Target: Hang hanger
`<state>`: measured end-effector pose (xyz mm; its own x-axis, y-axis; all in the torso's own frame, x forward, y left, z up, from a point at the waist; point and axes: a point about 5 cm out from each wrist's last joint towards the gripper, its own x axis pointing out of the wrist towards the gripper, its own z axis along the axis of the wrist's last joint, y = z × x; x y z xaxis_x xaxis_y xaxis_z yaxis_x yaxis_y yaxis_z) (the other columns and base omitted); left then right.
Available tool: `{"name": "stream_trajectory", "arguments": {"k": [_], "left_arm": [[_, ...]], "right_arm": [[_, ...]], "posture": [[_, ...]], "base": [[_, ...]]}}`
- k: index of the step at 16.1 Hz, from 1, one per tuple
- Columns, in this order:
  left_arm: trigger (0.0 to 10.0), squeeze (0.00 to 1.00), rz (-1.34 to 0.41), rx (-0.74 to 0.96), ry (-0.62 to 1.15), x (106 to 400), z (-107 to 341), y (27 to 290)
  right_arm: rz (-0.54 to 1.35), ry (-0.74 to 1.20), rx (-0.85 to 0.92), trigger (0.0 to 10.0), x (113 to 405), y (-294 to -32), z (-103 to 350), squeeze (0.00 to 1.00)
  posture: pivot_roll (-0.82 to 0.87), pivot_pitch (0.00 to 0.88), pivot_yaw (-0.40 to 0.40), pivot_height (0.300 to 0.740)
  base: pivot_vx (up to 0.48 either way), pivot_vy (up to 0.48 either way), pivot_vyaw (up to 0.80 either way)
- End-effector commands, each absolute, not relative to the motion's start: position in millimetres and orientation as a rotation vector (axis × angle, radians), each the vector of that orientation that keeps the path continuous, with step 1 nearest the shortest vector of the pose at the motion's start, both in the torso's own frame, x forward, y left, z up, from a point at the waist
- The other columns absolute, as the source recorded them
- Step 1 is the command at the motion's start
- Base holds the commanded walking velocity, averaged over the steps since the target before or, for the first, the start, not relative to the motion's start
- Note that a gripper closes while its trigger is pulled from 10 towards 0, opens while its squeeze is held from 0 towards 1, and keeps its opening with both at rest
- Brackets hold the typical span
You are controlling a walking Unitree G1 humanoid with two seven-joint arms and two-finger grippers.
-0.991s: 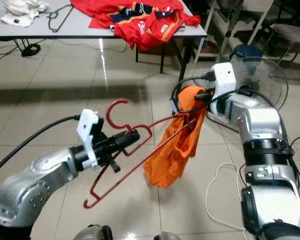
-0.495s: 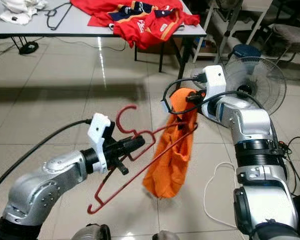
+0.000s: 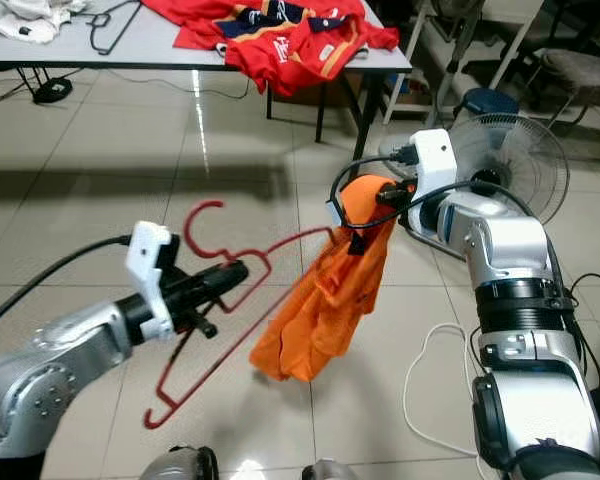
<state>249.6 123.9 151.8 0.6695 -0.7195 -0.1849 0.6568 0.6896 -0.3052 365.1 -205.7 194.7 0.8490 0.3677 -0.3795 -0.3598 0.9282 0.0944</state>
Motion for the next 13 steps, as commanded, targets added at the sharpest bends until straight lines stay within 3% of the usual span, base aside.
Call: {"name": "stream_trajectory", "arguments": {"k": [1,8,13], "left_arm": [[10.0,0.00,-0.814,-0.224,0.290,246.7,156.3,119.5],[10.0,0.00,-0.899,-0.282,0.296,241.6,156.7,92.9],[10.0,0.00,-0.856,-0.175,0.339,251.6,145.9,81.4]], "right_arm": [[0.382,0.354,0.004,10.0,365.4,-207.7,209.6,0.00],[0.389,0.354,0.007,10.0,363.5,-206.0,210.3,0.00],[0.414,0.351,0.021,10.0,361.3,-198.4,212.7,0.00]], "posture": [[-0.12,0.097,-0.096,0.740],[-0.13,0.102,-0.092,0.740],[-0.13,0.111,-0.096,0.740]], "base": [[0.000,0.000,0.00],[0.000,0.000,0.00],[0.000,0.000,0.00]]}}
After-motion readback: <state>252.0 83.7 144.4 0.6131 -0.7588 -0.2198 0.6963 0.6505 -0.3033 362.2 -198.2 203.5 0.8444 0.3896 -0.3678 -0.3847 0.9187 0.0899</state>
